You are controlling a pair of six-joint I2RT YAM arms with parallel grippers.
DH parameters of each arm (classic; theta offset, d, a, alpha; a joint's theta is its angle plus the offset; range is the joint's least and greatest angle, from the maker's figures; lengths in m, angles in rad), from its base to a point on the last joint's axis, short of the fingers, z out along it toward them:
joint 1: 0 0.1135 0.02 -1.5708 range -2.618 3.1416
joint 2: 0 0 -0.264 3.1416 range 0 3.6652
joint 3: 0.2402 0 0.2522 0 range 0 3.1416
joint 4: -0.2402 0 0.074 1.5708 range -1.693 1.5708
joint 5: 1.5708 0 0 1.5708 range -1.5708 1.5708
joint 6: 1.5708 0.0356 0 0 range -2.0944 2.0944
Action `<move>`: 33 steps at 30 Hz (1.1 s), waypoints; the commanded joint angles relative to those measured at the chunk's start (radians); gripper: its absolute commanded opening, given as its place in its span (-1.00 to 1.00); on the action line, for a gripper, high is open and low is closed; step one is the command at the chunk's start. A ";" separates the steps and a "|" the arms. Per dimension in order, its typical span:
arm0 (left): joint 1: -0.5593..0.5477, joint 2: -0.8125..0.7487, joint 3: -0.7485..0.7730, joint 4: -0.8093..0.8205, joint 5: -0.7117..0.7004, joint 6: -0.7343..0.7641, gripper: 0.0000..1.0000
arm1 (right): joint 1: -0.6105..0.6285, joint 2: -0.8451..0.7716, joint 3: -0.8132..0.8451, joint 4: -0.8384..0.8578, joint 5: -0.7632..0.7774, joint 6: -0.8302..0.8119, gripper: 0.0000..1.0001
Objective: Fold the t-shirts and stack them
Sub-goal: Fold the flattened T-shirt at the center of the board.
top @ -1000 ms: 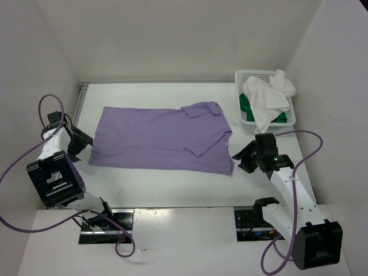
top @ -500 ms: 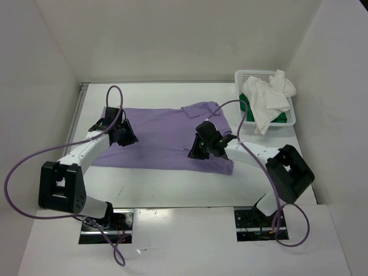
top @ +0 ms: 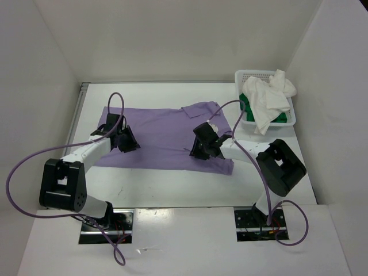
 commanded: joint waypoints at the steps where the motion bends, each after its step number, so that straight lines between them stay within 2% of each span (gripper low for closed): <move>1: 0.003 0.005 -0.012 0.041 0.022 0.002 -0.34 | 0.005 -0.037 0.007 0.028 0.070 0.018 -0.26; 9: 0.087 0.005 -0.031 0.031 0.033 0.002 -0.34 | -0.013 -0.017 0.034 -0.004 0.126 0.018 -0.24; 19: 0.110 -0.013 -0.040 0.022 0.027 0.002 -0.34 | -0.022 -0.143 0.013 -0.089 0.137 0.018 -0.21; 25: 0.119 -0.013 -0.040 0.022 0.027 0.002 -0.34 | -0.022 -0.041 0.036 -0.089 0.114 -0.013 -0.21; 33: 0.119 -0.013 -0.058 0.032 0.036 0.002 -0.34 | -0.022 -0.003 0.036 -0.070 0.114 -0.022 -0.23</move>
